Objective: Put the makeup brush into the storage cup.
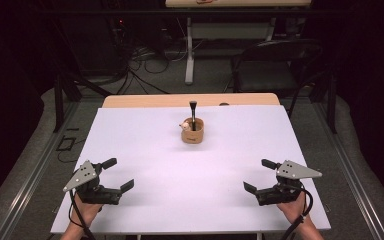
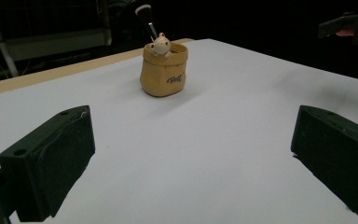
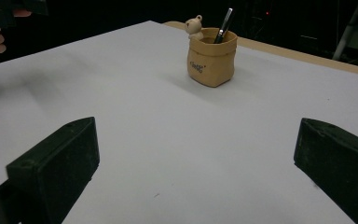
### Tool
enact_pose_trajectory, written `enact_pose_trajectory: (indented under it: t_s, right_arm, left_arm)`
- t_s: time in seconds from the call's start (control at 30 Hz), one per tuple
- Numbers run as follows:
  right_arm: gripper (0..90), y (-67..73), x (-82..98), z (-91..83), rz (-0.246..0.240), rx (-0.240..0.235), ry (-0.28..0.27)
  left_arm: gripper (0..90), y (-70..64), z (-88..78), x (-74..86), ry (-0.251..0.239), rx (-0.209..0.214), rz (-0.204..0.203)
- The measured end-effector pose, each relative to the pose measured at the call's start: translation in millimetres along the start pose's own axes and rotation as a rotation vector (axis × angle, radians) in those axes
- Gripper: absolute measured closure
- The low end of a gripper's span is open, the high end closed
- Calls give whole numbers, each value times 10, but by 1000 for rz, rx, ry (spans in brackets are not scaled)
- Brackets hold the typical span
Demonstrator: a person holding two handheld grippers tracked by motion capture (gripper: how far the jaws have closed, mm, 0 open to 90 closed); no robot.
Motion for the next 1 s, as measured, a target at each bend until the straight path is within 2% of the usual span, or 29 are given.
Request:
enact_pose_trajectory:
  t_s: [0.07, 0.23, 0.27, 0.4, 0.47, 0.5, 0.57, 0.67, 0.77, 0.8, 0.87, 0.9, 1.0]
  right_arm:
    - [0, 17, 8, -4, -4, -1, 2]
    - [0, 48, -17, -13, -21, -8, -24]
    - [0, 57, -29, -18, -23, -13, -39]
    - [0, 70, -42, -36, -35, -19, -45]
    - [0, 75, -37, -29, -31, -22, -45]
    - [0, 76, -35, -28, -33, -23, -44]
    - [0, 72, -34, -29, -41, -19, -44]
    - [0, 69, -33, -29, -42, -17, -43]
    - [0, 68, -25, -29, -44, -17, -36]
    - [0, 75, -25, -25, -45, -18, -39]
    - [0, 86, -21, -27, -54, -21, -31]
    - [0, 91, -21, -28, -55, -23, -31]
    - [0, 92, -31, -27, -59, -25, -42]
  left_arm:
    - [0, -2, -4, 7, 3, -1, 5]
    - [0, -18, -42, -8, -26, 20, 22]
    - [0, -18, -40, 1, -22, 23, 20]
    - [0, -28, -33, 21, -2, 48, 25]
    - [0, -29, -19, 28, 3, 45, 24]
    - [0, -24, -7, 27, -5, 26, 21]
    - [0, -29, -7, 43, 16, 50, 23]
    - [0, -26, 11, 52, 16, 30, 18]
    - [0, -32, 22, 65, 31, 47, 20]
    - [0, -27, 27, 68, 34, 31, 19]
    - [0, -31, 27, 69, 36, 46, 18]
    - [0, -25, 29, 68, 33, 30, 16]
    - [0, -23, 34, 71, 36, 30, 14]
Point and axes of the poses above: each handheld gripper's, and its own axes: z roughly forward along the jaws, x roughly out of its underside, y roughly to its left, the point moved 8 cm from there along z, roughly forward along the jaws, and after that the axes turned 2 degrees about y, right-handed, at the moved point
